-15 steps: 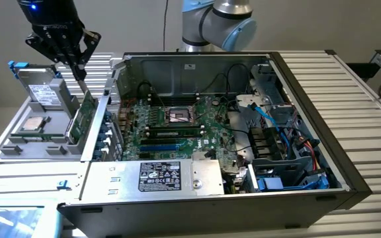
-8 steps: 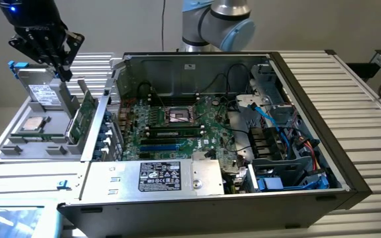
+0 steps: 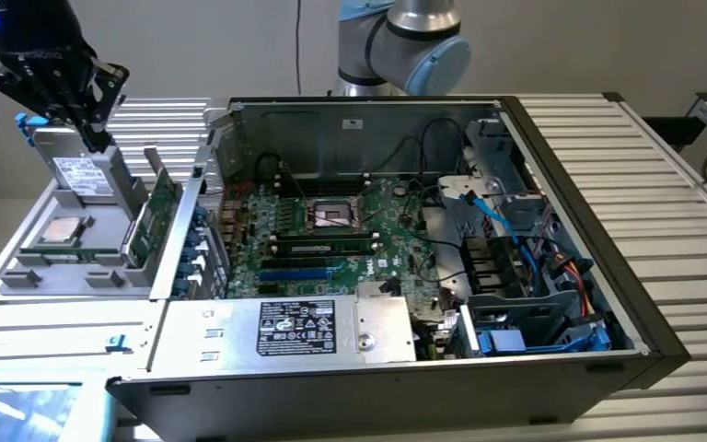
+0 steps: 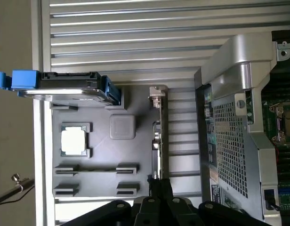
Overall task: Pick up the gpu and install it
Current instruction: 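Reach for the gpu, then pick up the gpu and move the gpu toward the slot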
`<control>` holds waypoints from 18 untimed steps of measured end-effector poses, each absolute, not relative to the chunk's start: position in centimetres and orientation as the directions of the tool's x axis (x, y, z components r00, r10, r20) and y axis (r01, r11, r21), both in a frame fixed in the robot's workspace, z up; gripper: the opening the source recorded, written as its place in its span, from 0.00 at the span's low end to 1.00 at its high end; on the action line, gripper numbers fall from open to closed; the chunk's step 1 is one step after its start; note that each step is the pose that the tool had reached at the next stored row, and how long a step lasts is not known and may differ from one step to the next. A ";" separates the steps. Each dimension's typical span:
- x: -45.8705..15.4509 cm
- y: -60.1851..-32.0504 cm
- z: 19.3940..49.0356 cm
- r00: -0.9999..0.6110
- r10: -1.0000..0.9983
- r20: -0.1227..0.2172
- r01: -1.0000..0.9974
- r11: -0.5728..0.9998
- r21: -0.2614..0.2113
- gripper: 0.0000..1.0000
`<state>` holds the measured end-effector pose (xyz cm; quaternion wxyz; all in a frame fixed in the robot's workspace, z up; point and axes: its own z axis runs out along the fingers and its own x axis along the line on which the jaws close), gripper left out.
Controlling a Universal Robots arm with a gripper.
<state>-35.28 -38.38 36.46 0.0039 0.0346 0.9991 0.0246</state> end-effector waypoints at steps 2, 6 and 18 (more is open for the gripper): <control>-35.3 -38.3 36.3 -0.998 0.069 -0.005 0.069 0.996 0.049 0.12; -35.3 -38.2 36.3 -0.998 0.069 -0.005 0.069 0.996 0.049 0.12; -35.3 -38.2 36.3 -0.998 0.069 -0.005 0.069 0.996 0.049 0.13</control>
